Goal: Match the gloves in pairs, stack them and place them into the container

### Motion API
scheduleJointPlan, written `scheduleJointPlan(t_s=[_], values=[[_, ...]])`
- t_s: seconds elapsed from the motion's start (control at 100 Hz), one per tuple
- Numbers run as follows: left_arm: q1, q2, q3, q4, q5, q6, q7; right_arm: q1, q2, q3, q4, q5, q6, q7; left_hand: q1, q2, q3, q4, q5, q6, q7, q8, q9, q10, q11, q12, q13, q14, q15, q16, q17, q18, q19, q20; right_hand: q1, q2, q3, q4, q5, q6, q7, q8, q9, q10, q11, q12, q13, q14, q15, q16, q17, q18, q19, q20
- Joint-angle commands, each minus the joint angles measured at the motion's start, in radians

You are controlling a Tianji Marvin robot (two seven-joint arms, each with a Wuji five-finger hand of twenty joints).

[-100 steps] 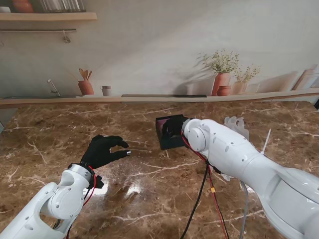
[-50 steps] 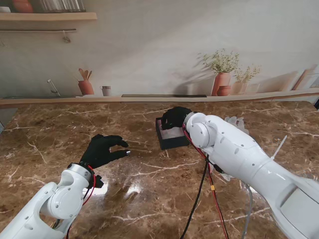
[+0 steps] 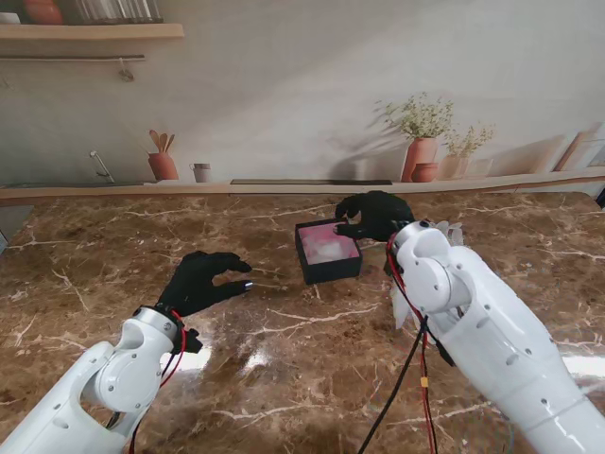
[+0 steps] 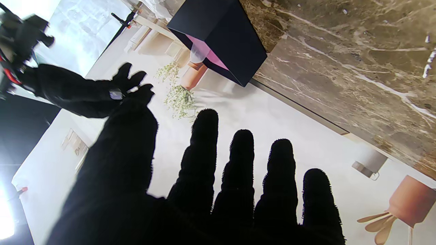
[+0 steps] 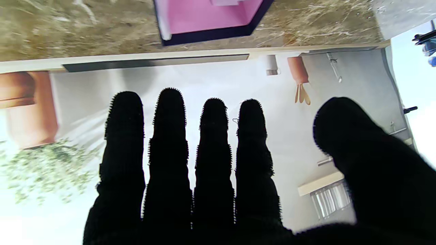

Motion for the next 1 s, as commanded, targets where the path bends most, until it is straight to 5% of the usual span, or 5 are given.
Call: scheduleJointPlan(t_s=[0.0,0.25,0.5,0.67,0.99], values=[[-0.001,-0.004,0.007,0.004,-0.001,-0.006,0.002,-0.072,0.029,0.021,-0.007,-0.001,0.0,0.006,-0.015,0.007,0.027,0.009,-0.036,0.003,-0.028,-0.022,-0.042,-0.022,-0.009,-0.015,-0.04,-0.042,-0.025,-0.018,0.007,-0.058,0.024,-0.031,-0.038,-0.011,-0.023,0.036,-0.031,-0.003,-0.018,0.002,-0.015,-0.014,-0.014,-0.018,-0.026,-0.012,-0.012,-0.005,-0.01,-0.014,0.006,0.022],[-0.007,-0.009,0.029,0.015,0.006,-0.023,0.03,-0.301,0.045,0.181,-0.101,-0.183,-0.011,-0.038,-0.016,0.01,0.019,0.009,-0.024,-0.001,-0.024,-0.025,-0.045,-0.02,-0.015,-0.019,-0.047,-0.051,-0.025,-0.033,0.003,-0.045,0.02,-0.066,0.033,-0.089,-0.038,0.021,-0.02,-0.01,-0.011,0.017,0.006,-0.043,0.002,0.009,-0.013,-0.073,0.02,0.053,-0.047,-0.052,0.025,0.118],[-0.023,-0.01,0.047,0.033,0.002,-0.033,0.037,-0.422,0.052,0.275,-0.131,-0.31,0.047,-0.05,-0.012,0.011,0.013,0.01,-0.017,-0.001,-0.016,-0.021,-0.044,-0.02,-0.017,-0.021,-0.048,-0.055,-0.026,-0.039,0.0,-0.039,0.014,-0.083,0.12,-0.226,0.022,-0.01,-0.092,0.025,-0.062,0.016,-0.076,-0.043,-0.007,0.032,-0.107,-0.082,-0.004,0.094,-0.149,-0.067,-0.062,0.249],[-0.027,-0.011,0.049,0.04,0.0,-0.036,0.037,-0.461,0.059,0.298,-0.123,-0.409,0.087,-0.058,-0.01,0.011,0.01,0.01,-0.012,-0.005,-0.01,-0.018,-0.042,-0.019,-0.017,-0.021,-0.046,-0.055,-0.027,-0.041,-0.002,-0.037,0.006,-0.092,0.071,-0.343,0.096,-0.048,-0.15,0.062,-0.083,0.027,-0.159,-0.04,0.025,0.083,-0.185,-0.093,0.029,0.144,-0.217,-0.079,-0.112,0.328],[-0.023,-0.011,0.046,0.033,-0.003,-0.027,0.035,-0.396,0.065,0.199,0.018,-0.443,0.159,-0.135,-0.009,0.012,0.005,0.011,-0.004,-0.004,-0.001,-0.011,-0.038,-0.018,-0.016,-0.021,-0.041,-0.056,-0.027,-0.04,-0.002,-0.029,-0.004,-0.095,-0.033,-0.382,0.16,-0.083,-0.163,0.071,-0.018,0.139,-0.197,-0.052,0.142,0.195,-0.237,-0.11,0.146,0.218,-0.242,-0.086,-0.141,0.391]])
